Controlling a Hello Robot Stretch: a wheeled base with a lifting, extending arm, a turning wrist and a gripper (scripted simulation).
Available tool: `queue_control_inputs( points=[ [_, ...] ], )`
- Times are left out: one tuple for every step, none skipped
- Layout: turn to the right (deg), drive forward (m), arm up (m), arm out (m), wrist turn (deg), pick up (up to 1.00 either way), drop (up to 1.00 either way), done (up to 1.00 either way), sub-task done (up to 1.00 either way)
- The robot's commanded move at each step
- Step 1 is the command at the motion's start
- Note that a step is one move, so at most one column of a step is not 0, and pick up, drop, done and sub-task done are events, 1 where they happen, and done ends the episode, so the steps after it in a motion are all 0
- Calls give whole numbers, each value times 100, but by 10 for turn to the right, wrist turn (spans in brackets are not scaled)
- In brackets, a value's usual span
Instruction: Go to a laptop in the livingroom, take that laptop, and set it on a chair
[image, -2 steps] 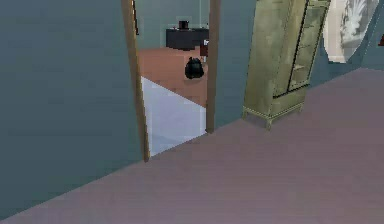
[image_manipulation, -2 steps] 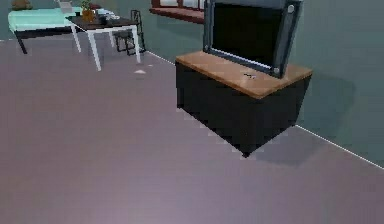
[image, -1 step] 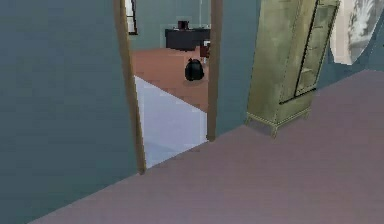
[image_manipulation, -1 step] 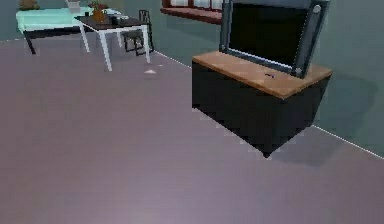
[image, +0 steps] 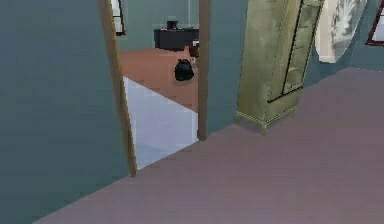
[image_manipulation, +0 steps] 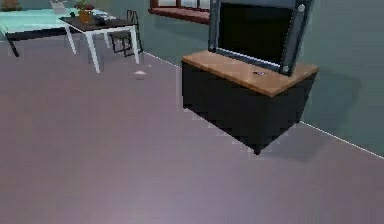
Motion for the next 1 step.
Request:
queue_control_inputs(
  points=[
    [0, 100, 0, 0, 0, 0, 0, 0, 0]
  ],
)
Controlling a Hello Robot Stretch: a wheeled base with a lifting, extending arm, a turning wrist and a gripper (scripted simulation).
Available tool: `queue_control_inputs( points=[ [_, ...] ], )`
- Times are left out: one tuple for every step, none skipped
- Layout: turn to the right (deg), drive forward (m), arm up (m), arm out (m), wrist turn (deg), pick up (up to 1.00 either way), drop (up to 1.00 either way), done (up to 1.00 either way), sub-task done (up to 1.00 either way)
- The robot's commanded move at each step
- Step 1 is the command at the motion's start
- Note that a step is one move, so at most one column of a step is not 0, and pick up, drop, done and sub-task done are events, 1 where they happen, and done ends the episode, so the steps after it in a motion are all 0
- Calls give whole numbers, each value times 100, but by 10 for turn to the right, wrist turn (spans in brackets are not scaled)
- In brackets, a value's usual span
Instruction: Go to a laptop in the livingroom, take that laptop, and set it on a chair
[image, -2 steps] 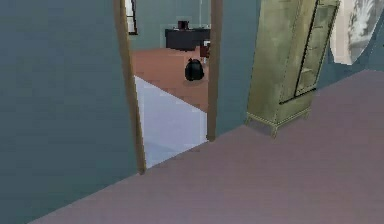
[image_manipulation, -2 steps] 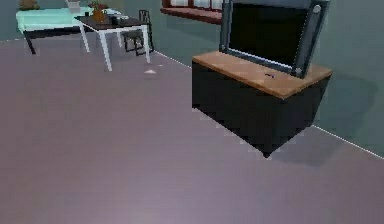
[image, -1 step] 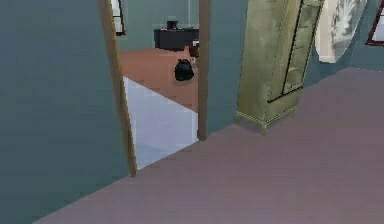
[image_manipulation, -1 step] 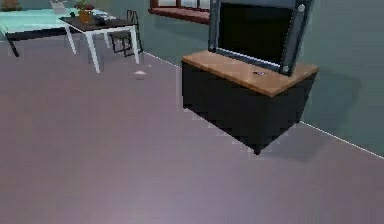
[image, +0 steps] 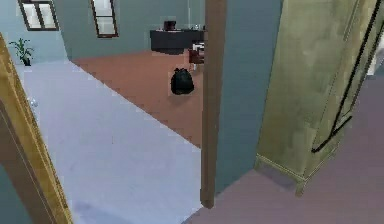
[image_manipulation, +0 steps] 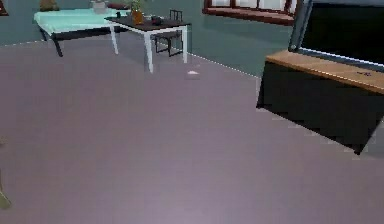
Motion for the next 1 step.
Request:
queue_control_inputs(
  points=[
    [0, 80, 0, 0, 0, 0, 0, 0, 0]
  ],
)
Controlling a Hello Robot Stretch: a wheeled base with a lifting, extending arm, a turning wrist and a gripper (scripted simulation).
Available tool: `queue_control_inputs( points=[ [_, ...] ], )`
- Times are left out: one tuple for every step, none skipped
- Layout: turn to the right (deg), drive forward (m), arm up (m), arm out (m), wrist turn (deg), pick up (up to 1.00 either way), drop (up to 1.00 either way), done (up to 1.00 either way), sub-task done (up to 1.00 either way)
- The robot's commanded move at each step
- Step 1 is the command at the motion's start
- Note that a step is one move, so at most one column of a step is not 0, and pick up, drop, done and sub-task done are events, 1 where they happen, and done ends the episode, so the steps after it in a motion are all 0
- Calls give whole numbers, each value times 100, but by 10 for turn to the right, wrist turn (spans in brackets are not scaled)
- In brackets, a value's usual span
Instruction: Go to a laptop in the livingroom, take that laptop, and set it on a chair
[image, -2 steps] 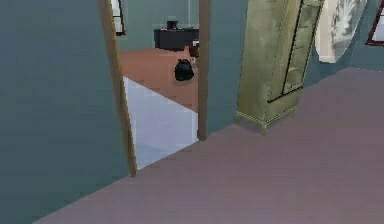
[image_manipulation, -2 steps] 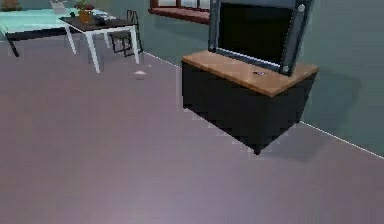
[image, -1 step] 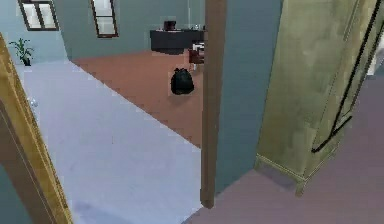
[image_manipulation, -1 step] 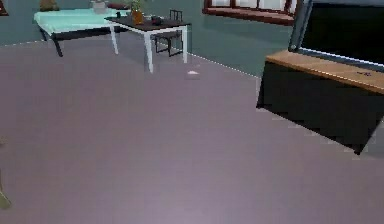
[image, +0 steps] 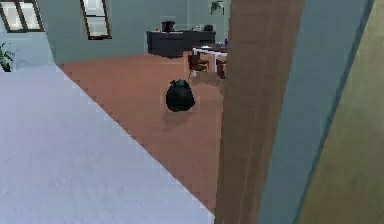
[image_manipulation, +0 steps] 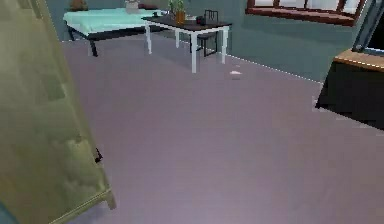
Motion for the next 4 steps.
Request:
queue_control_inputs(
  points=[
    [-450, 0, 0, 0, 0, 0, 0, 0, 0],
    [0, 100, 0, 0, 0, 0, 0, 0, 0],
    [-30, 0, 0, 0, 0, 0, 0, 0, 0],
    [0, 30, 0, 0, 0, 0, 0, 0, 0]
  ],
)
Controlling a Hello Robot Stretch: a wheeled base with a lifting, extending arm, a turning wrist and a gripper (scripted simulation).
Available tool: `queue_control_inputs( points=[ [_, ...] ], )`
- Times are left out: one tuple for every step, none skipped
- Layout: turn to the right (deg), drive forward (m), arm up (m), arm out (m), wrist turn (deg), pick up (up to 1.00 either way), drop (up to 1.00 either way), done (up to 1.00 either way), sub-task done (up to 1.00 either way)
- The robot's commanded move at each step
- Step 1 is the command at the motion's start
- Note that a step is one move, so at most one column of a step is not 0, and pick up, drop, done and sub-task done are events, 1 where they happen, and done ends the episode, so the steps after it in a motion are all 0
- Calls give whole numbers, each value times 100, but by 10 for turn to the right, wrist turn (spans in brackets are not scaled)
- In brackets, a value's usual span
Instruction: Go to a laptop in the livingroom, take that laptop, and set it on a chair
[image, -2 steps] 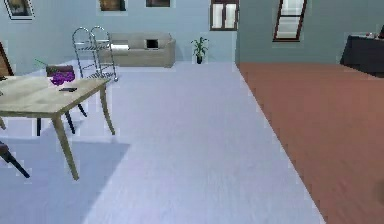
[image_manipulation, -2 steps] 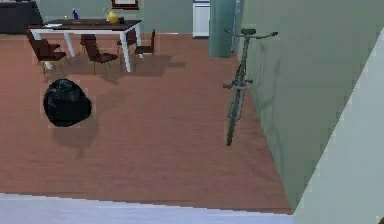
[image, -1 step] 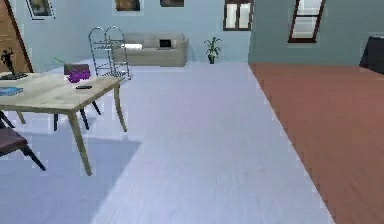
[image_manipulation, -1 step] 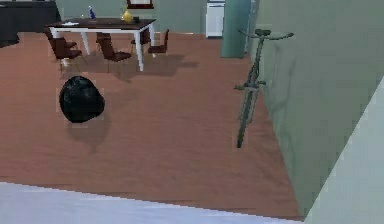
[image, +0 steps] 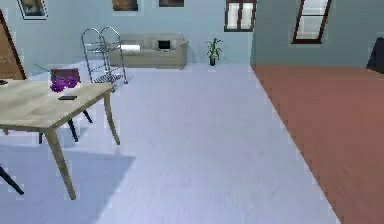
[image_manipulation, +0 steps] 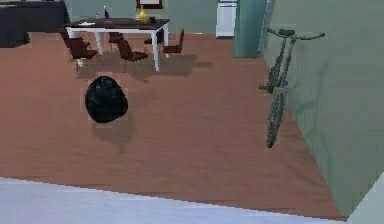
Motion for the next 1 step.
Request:
queue_control_inputs(
  points=[
    [0, 100, 0, 0, 0, 0, 0, 0, 0]
  ],
)
